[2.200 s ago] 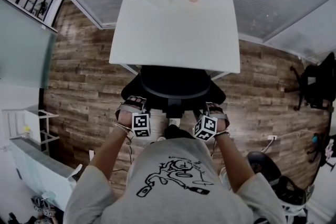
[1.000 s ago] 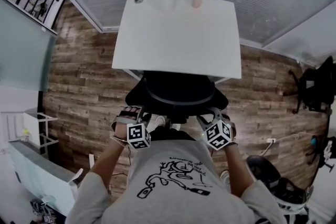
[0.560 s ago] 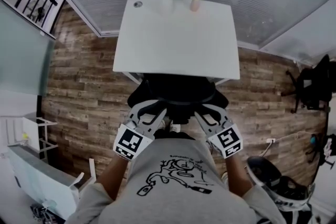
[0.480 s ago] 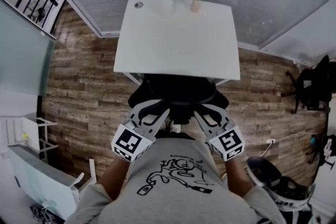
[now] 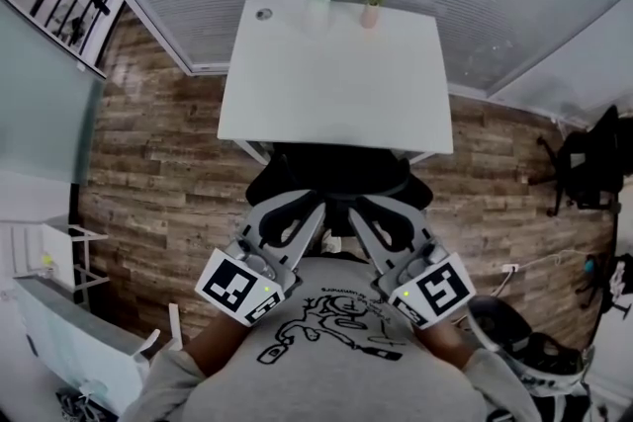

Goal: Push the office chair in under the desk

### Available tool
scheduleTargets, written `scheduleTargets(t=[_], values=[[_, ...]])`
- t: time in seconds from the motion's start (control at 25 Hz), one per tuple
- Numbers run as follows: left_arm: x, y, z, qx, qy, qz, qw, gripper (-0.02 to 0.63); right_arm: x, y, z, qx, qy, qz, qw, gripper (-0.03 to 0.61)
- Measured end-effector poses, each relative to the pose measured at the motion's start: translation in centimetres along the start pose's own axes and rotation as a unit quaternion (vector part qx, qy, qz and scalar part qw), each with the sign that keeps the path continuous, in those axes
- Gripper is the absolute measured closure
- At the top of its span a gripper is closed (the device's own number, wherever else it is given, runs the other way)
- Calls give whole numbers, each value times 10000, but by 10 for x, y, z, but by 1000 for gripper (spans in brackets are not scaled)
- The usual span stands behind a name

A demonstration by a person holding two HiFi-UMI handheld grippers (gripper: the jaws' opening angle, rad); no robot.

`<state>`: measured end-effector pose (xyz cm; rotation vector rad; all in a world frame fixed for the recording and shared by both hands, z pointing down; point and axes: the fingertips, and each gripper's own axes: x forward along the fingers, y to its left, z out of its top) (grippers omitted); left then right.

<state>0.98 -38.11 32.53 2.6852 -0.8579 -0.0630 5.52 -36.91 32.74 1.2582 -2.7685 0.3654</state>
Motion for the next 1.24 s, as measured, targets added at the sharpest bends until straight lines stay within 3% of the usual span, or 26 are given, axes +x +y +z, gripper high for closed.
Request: scheduleTargets(t=[0.64, 1.24], values=[[-5, -3, 15, 1, -244, -89, 9997, 598, 10, 4, 13, 144, -185, -135, 9996, 540], [5, 5, 8, -75, -89, -120, 9999, 607, 16, -4, 13, 132, -179, -191, 9996, 540]])
